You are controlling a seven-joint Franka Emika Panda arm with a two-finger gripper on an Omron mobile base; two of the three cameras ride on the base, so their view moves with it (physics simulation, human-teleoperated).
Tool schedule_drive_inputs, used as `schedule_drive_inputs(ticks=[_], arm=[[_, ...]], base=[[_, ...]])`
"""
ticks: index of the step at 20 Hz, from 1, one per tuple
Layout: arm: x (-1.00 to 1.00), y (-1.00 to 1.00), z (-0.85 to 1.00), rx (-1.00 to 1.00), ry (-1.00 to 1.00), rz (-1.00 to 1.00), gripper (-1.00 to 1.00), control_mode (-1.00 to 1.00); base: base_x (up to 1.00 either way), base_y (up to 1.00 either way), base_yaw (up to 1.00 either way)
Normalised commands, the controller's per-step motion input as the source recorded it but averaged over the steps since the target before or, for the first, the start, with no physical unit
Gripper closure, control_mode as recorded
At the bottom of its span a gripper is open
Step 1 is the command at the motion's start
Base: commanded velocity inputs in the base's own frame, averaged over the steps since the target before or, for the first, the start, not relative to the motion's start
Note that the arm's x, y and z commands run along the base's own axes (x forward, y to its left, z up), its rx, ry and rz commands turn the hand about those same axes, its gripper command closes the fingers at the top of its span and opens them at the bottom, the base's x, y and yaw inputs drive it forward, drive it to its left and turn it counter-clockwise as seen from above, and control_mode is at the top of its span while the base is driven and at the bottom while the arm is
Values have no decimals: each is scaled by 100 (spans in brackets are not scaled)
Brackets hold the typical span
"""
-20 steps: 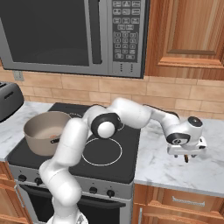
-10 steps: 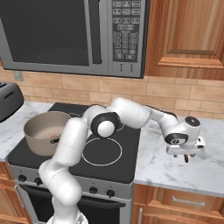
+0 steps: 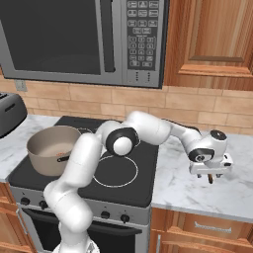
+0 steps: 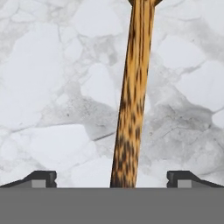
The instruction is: Put the broccoli and squash in the pot. Retrieve the spatula and lightly stir the vegetables in the pot.
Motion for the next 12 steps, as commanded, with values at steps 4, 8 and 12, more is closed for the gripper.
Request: schedule_drive_inputs(ticks=[4, 8, 12], arm=[[0, -2, -6, 11, 0, 0, -100, -100], [0, -1, -1, 8, 0, 0, -100, -100], [0, 0, -1, 0, 0, 0, -100, -100]], base=[[0, 0, 0], [0, 0, 0], [0, 0, 0]])
